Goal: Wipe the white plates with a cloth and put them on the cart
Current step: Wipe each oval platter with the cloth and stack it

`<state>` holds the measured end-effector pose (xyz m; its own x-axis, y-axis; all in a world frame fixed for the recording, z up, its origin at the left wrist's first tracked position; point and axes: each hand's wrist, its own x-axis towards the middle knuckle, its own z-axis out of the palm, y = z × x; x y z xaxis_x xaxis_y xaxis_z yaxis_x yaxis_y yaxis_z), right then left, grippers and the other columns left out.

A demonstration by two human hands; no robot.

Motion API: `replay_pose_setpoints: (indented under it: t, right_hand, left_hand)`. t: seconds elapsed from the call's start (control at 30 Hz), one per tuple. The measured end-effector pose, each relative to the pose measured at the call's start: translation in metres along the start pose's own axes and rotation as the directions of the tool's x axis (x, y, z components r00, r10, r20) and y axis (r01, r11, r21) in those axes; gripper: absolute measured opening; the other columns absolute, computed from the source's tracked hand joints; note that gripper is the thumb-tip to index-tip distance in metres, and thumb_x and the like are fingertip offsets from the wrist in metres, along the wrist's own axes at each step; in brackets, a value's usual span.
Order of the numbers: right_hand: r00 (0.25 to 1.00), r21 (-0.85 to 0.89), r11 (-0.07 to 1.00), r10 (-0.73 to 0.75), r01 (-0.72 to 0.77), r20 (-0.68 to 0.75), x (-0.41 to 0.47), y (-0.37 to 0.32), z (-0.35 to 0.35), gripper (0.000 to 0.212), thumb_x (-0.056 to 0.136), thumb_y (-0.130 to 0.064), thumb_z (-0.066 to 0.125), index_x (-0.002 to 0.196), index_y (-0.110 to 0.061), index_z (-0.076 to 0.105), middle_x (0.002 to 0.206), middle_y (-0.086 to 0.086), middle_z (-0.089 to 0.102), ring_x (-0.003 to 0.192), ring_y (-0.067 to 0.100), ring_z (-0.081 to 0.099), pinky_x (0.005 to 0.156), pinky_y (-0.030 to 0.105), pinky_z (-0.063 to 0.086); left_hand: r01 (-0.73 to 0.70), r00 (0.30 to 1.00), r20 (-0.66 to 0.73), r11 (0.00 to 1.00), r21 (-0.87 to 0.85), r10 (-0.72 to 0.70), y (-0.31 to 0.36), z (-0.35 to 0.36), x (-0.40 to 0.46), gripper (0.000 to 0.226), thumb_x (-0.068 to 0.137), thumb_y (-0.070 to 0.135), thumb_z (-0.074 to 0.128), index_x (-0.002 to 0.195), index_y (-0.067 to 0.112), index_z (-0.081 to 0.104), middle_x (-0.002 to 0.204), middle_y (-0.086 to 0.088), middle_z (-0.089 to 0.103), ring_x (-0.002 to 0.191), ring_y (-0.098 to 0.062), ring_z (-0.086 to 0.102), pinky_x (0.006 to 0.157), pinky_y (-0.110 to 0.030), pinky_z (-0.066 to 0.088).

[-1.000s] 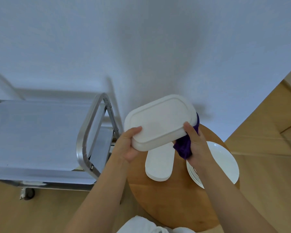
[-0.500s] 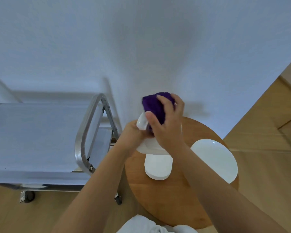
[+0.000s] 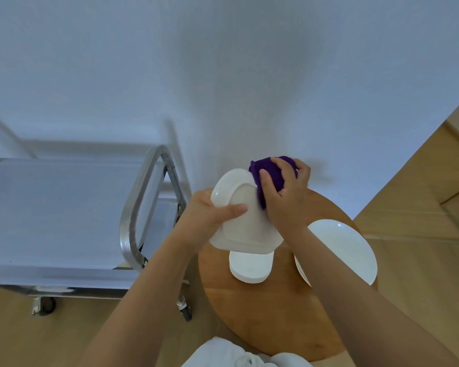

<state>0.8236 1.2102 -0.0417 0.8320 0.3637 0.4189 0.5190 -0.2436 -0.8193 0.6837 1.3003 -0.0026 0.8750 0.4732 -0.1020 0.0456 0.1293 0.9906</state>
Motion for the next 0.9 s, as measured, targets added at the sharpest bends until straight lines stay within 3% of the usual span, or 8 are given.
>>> replay_pose_setpoints:
  t: [0.13,0.3,0.43,0.53,0.67,0.73,0.8,0.9]
  right_hand:
    - [0.993,-0.093,0.989,0.114,-0.113,0.01,0.0,0.02,-0.006,0.051,0.083,-0.05,0.046,0.124,-0.022,0.054,0.131,0.003,0.038,0.108,0.012,0.041,0.09,0.025,0.038]
    - [0.893,0.074,0.894,0.43,-0.442,0.132,0.011,0.031,-0.023,0.039,0.078,-0.057,0.058,0.109,-0.034,0.054,0.112,-0.008,0.047,0.095,0.011,0.053,0.079,0.026,0.048]
    - [0.822,0.319,0.758,0.53,-0.569,0.206,0.013,0.028,-0.028,0.023,0.074,-0.048,0.069,0.088,-0.039,0.053,0.098,-0.011,0.063,0.082,0.004,0.062,0.06,0.018,0.049]
    - [0.776,0.444,0.654,0.603,-0.612,0.182,0.01,0.025,-0.025,0.032,0.071,-0.045,0.074,0.093,-0.038,0.052,0.101,-0.007,0.063,0.088,0.014,0.063,0.068,0.032,0.054]
    - [0.68,0.644,0.411,0.693,-0.645,0.239,0.004,0.01,-0.016,0.04,0.074,-0.034,0.075,0.106,-0.026,0.054,0.085,0.001,0.062,0.055,0.019,0.056,0.042,0.027,0.043]
    - [0.647,0.742,0.258,0.703,-0.619,0.296,0.0,-0.001,-0.006,0.04,0.079,-0.026,0.073,0.113,-0.019,0.054,0.088,0.005,0.065,0.064,0.025,0.062,0.046,0.031,0.048]
    - [0.64,0.79,0.153,0.685,-0.594,0.349,-0.002,-0.007,-0.002,0.039,0.082,-0.021,0.07,0.117,-0.017,0.054,0.107,0.009,0.067,0.09,0.031,0.067,0.072,0.047,0.057]
    - [0.66,0.782,0.15,0.643,-0.605,0.387,0.003,-0.002,-0.012,0.045,0.083,-0.018,0.069,0.124,-0.016,0.053,0.119,0.013,0.064,0.106,0.035,0.062,0.089,0.055,0.049]
  left_hand:
    - [-0.008,1.0,-0.013,0.995,-0.098,0.007,0.003,-0.001,-0.004,0.023,0.065,0.023,0.073,0.087,0.022,0.073,0.088,-0.003,0.075,0.082,-0.02,0.072,0.062,-0.026,0.056]
    - [-0.021,0.995,-0.096,0.958,-0.285,-0.007,0.0,-0.005,-0.004,0.024,0.067,0.015,0.068,0.09,0.014,0.072,0.087,-0.007,0.075,0.08,-0.022,0.073,0.059,-0.028,0.057]
    - [-0.053,0.978,-0.208,0.916,-0.398,-0.033,-0.002,0.0,0.0,0.014,0.068,0.017,0.068,0.076,0.02,0.079,0.085,-0.006,0.076,0.078,-0.021,0.073,0.057,-0.029,0.057]
    - [-0.139,0.96,-0.28,0.903,-0.407,0.021,-0.002,0.011,0.003,0.016,0.069,0.018,0.07,0.084,0.017,0.077,0.089,-0.005,0.076,0.082,-0.021,0.073,0.061,-0.028,0.057]
    - [-0.202,0.95,-0.31,0.822,-0.532,0.033,-0.005,0.034,0.009,0.017,0.073,0.017,0.068,0.086,0.02,0.078,0.093,-0.002,0.076,0.087,-0.02,0.072,0.067,-0.033,0.059]
    - [-0.173,0.959,-0.283,0.834,-0.525,0.021,-0.004,0.052,0.012,0.015,0.075,0.014,0.069,0.079,0.024,0.079,0.089,0.0,0.076,0.086,-0.018,0.072,0.078,-0.041,0.06]
    - [-0.148,0.962,-0.272,0.872,-0.467,0.018,-0.004,0.062,0.015,0.013,0.077,0.009,0.072,0.083,0.02,0.077,0.087,-0.002,0.076,0.086,-0.021,0.072,0.085,-0.046,0.056]
    - [-0.097,0.986,-0.166,0.898,-0.428,0.027,-0.003,0.053,0.013,0.021,0.069,0.018,0.082,0.089,0.021,0.077,0.093,-0.002,0.075,0.091,-0.022,0.071,0.086,-0.046,0.056]
